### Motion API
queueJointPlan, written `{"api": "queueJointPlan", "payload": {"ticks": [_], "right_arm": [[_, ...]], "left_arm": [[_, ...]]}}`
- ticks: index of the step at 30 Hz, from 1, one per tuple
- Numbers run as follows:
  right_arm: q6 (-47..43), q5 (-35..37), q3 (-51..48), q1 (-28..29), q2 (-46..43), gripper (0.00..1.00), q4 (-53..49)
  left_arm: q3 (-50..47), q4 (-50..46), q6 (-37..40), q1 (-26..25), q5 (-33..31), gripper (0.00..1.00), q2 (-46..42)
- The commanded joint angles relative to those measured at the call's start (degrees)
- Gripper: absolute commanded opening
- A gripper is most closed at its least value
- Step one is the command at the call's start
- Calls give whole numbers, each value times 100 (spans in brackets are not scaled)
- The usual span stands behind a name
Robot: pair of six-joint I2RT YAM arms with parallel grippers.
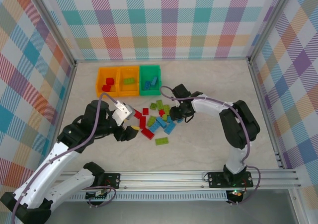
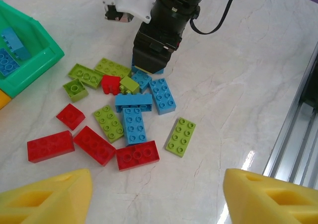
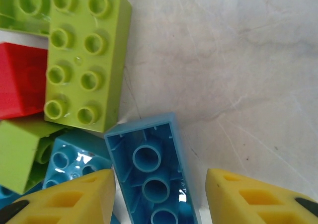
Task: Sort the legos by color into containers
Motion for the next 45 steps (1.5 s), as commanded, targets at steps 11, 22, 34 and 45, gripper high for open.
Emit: {"api": "queueJointPlan", "payload": {"ticks": [11, 22, 34, 45], "right_arm": [[182, -30, 99, 0, -447, 31, 47], [484, -509, 1170, 149, -368, 28, 1872], [-173, 462, 3966, 140, 2271, 31, 2163], [-572, 567, 3907, 123, 1794, 56, 1914]], "left_arm": [[-171, 302, -58, -51, -646, 90, -105], [104, 446, -1349, 36, -2410, 100, 729], [-235, 641, -1068, 37, -3022, 100, 494], [-320, 770, -953, 37, -3356, 100, 513]]}}
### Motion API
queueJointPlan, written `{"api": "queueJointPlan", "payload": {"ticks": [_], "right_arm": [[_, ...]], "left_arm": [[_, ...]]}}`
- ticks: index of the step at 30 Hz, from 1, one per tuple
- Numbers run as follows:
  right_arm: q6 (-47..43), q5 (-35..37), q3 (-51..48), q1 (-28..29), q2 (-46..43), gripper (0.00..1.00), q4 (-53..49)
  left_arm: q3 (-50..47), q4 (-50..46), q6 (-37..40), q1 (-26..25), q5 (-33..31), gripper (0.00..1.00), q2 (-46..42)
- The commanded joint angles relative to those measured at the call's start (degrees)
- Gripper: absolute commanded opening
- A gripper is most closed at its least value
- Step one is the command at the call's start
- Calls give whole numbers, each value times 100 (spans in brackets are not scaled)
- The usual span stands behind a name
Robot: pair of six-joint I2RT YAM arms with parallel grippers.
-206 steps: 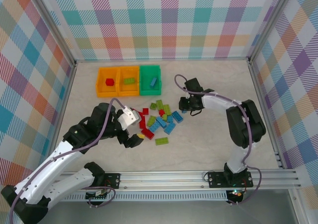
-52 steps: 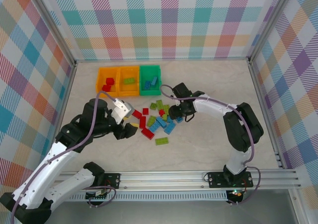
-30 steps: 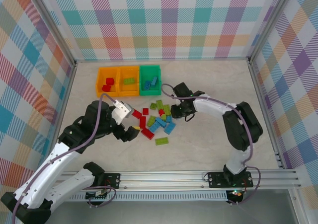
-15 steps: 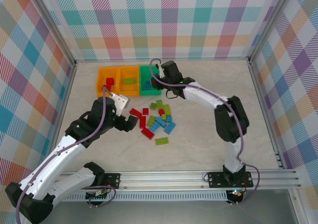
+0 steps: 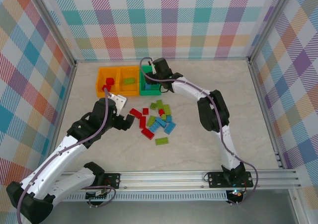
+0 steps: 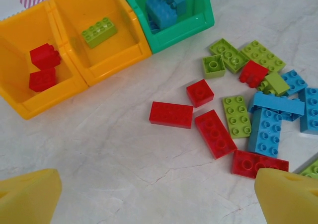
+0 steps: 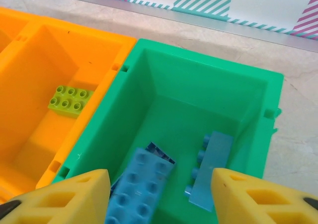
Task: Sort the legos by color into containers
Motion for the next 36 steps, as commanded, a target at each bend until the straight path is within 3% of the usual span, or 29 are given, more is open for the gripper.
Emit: {"api": "queueJointPlan", "payload": {"ticks": [1, 7, 11, 16, 23, 27, 30, 36], "right_arm": [[-192, -52, -418, -41, -915, 57, 8], [-361, -1177, -2213, -68, -2873, 71, -213], [-243, -2028, -3400, -63, -4376, 85, -1313], [297, -2956, -4774, -48, -5972, 97, -2487], [520, -2377, -5473, -10, -7161, 100, -3570], [546, -2283, -5485, -10, -7309, 100, -3746], [568, -2241, -5493, -10, -7399, 100, -3726], [572, -2159, -5504, -10, -7497, 100, -3725]], "left_arm": [[-33, 172, 70, 38, -142, 100, 33], [510, -198, -745, 30, 361, 100, 424], [802, -170, -2077, -11, 862, 96, 902], [563, 464, -3261, -28, 851, 88, 1655], [1450, 923, -2874, -219, 1191, 82, 3859], [2205, 1002, -2384, -277, 857, 73, 5074], [2742, 815, -2104, -264, 742, 67, 5716], [3317, 566, -1782, -181, 714, 65, 6492]]}}
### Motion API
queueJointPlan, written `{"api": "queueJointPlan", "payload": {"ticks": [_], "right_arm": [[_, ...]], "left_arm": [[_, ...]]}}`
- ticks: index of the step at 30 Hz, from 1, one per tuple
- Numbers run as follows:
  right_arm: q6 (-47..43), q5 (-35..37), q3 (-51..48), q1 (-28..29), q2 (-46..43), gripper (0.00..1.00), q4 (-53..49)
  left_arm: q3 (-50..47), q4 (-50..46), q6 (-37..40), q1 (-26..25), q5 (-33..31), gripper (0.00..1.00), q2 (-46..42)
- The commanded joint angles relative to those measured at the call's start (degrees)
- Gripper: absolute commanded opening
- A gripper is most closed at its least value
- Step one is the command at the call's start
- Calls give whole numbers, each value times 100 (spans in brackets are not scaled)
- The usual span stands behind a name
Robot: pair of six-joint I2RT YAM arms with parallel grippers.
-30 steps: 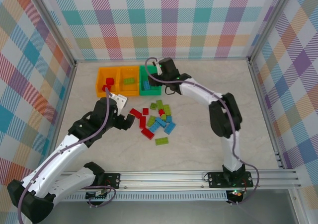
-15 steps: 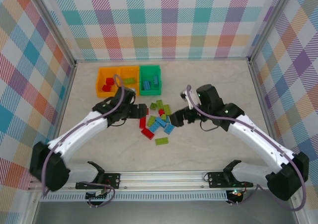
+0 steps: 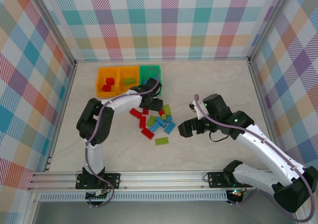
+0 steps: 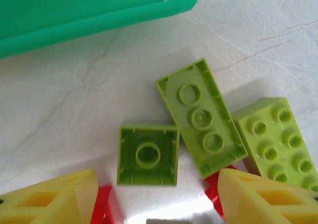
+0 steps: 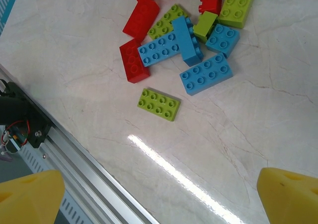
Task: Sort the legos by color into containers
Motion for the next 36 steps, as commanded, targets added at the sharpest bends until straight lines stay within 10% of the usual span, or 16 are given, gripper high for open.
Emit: {"api": "queueJointPlan", "payload": {"ticks": [1, 13, 25, 36], "right_arm": [[78, 81, -32, 5, -96, 100, -138], [216, 161, 55, 9, -87, 100, -52], [404, 275, 213, 9, -145, 100, 192], [455, 258, 202, 2, -215, 100, 292]], "left_arm": [[319, -297, 329, 51, -172, 63, 290], [244, -198, 414, 84, -230, 32, 510], [113, -344, 311, 227, -711, 28, -1067], [1328, -377, 45, 1984, -729, 29, -379]]}}
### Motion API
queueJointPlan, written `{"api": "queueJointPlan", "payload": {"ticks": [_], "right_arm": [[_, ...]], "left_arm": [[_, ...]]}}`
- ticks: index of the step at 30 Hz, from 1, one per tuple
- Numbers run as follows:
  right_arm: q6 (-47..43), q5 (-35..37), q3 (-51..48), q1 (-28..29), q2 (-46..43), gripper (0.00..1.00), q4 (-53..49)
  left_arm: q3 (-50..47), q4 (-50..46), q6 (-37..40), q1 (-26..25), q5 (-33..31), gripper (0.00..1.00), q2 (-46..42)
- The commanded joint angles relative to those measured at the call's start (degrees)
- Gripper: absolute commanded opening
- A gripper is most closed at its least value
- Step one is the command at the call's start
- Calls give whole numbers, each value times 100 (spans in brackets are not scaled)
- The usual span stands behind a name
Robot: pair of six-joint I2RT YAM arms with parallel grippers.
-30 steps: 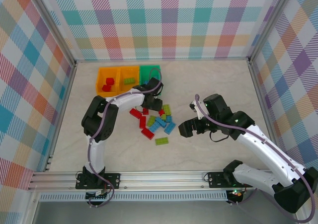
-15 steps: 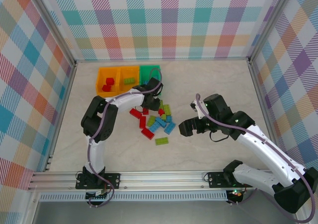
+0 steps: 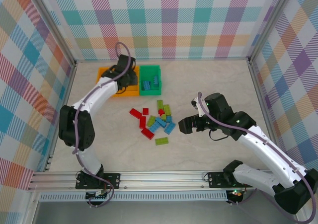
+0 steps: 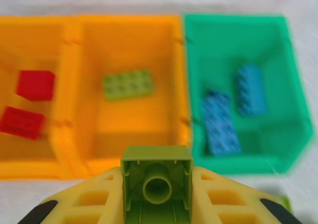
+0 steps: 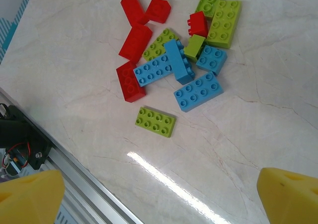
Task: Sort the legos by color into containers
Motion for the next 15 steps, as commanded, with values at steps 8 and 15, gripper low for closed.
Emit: {"api": "queueJointPlan", "payload": {"ticks": [8, 15], "right_arm": [[238, 58, 77, 9, -378, 100, -80], [260, 107, -9, 9, -404, 100, 0]], "left_arm": [[1984, -635, -182, 651, 782, 35, 1841], [1660, -581, -313, 635, 962, 52, 1327]]}}
